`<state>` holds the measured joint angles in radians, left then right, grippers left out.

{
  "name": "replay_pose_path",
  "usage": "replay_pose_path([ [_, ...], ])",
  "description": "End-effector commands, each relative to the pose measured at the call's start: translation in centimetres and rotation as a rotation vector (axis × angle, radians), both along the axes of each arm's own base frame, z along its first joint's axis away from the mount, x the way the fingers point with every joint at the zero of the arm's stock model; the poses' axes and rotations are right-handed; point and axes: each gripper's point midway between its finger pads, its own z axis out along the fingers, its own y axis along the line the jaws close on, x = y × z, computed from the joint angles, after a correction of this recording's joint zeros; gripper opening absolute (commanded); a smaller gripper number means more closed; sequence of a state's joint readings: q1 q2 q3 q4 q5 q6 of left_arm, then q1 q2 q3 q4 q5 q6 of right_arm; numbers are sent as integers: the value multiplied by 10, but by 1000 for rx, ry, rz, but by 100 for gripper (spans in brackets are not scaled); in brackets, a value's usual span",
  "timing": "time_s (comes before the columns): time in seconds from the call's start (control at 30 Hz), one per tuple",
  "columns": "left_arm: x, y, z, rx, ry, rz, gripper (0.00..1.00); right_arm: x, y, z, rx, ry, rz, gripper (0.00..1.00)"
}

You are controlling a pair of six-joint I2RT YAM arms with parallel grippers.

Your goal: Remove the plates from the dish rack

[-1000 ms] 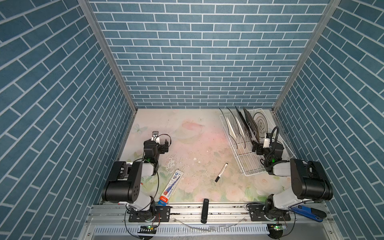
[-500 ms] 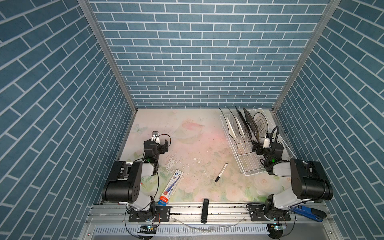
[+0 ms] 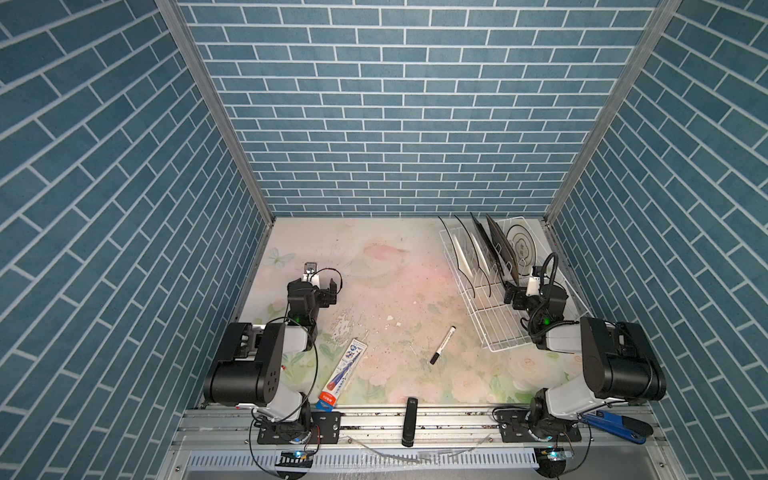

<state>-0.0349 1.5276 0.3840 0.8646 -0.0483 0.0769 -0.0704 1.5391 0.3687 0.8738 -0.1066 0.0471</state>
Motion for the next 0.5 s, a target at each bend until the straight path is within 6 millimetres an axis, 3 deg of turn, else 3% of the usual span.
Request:
replay_pose_path([
  [0.0, 2, 1, 1, 3, -1, 4, 100, 6, 1, 7, -9, -18, 12, 99],
  [0.33, 1, 1, 1, 4, -3, 6, 100, 6, 1, 7, -9, -18, 12, 99],
  [0.47, -3, 14, 14, 13, -25, 97, 100, 6, 1, 7, -9, -17, 12, 99],
])
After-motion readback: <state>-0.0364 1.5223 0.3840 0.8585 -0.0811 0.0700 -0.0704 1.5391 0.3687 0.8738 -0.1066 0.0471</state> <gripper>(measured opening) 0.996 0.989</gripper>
